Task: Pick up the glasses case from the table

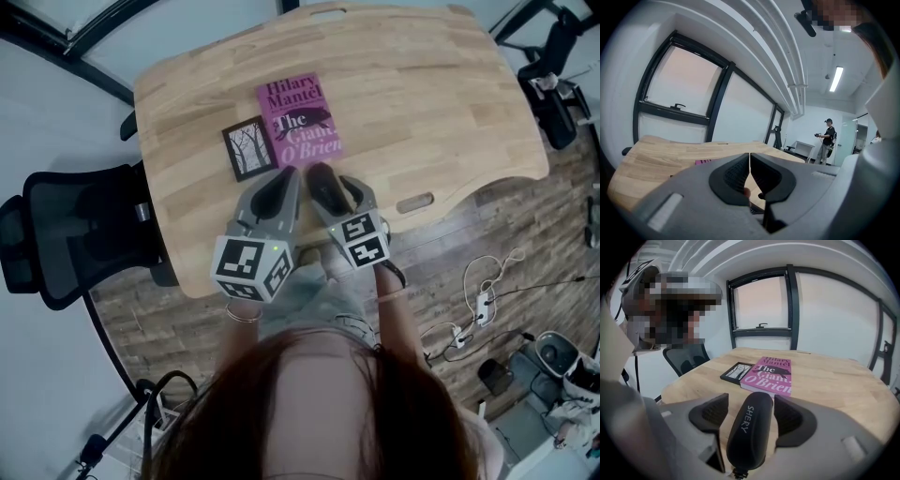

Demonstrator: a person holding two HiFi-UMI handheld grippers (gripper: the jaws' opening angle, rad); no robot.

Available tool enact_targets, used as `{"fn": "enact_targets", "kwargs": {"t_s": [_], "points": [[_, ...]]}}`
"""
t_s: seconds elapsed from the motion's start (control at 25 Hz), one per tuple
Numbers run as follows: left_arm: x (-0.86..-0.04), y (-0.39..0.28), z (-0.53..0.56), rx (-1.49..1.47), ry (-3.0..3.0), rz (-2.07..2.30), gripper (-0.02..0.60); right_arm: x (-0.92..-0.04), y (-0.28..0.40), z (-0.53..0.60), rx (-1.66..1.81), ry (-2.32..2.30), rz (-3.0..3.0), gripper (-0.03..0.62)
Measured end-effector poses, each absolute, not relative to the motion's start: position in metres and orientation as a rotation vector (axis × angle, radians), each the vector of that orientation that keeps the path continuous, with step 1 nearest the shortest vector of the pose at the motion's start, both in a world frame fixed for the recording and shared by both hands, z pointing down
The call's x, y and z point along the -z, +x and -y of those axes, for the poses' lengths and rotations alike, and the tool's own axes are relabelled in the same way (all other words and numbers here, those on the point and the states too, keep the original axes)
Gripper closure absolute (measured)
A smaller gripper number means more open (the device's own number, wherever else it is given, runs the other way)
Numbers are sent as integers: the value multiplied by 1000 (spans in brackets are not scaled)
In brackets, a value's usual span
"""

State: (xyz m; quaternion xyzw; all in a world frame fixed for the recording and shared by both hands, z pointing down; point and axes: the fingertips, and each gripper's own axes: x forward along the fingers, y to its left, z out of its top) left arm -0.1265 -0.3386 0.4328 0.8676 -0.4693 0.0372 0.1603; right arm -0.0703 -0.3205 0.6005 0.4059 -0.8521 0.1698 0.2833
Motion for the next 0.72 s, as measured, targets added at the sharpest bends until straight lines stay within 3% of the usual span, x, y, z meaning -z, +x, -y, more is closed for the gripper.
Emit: {"fn": "enact_targets", "kwargs": {"t_s": [0.72], "points": [[-452,-118,342,-155,2475,1296,571,-656,-66,326,-691,1040,2169,246]]}}
